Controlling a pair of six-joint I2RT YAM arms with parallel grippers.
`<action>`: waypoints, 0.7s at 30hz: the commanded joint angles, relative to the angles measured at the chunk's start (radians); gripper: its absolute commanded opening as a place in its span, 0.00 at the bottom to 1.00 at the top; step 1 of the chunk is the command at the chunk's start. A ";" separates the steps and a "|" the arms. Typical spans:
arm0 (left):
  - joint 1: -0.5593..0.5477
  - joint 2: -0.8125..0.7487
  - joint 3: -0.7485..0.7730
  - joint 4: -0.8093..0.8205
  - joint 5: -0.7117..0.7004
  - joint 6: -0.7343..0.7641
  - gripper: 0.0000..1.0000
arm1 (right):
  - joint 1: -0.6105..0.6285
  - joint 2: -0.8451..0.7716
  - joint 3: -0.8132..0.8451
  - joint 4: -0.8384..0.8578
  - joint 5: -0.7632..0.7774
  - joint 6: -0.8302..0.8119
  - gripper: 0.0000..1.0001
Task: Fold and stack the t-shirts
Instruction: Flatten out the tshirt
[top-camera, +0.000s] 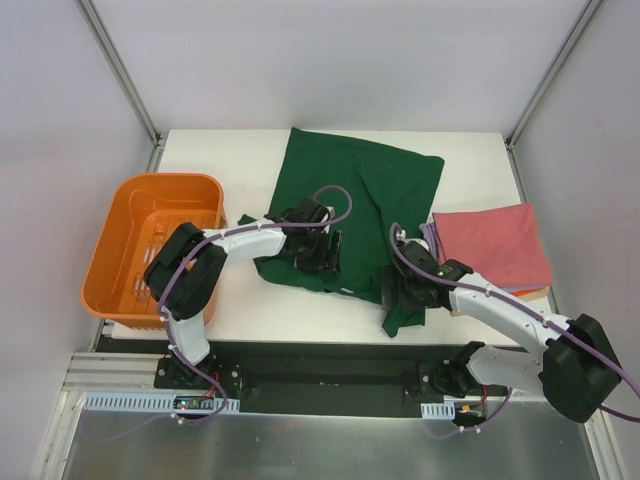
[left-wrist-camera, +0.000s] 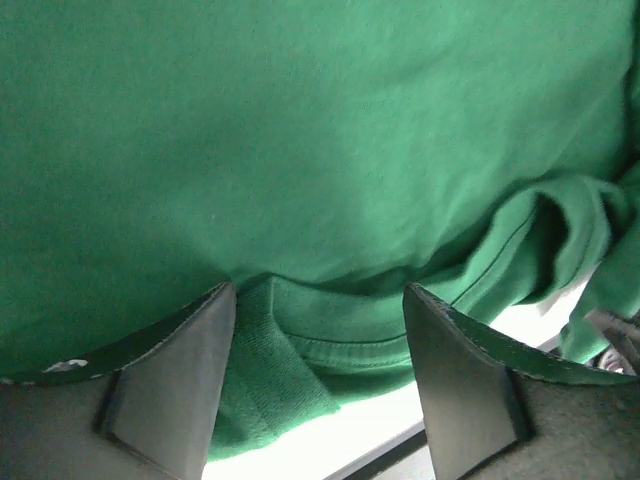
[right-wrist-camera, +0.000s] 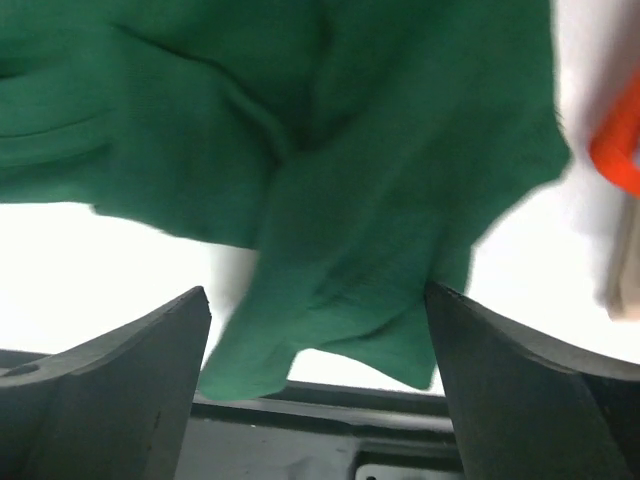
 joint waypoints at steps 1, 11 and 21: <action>-0.033 -0.115 -0.074 -0.043 -0.053 -0.003 0.60 | 0.005 -0.072 -0.037 -0.184 0.136 0.159 0.89; -0.142 -0.325 -0.209 -0.129 -0.194 -0.078 0.29 | 0.002 -0.483 -0.103 -0.469 0.218 0.408 0.85; -0.197 -0.542 -0.469 -0.130 -0.125 -0.217 0.31 | -0.006 -0.667 -0.063 -0.432 0.266 0.240 0.96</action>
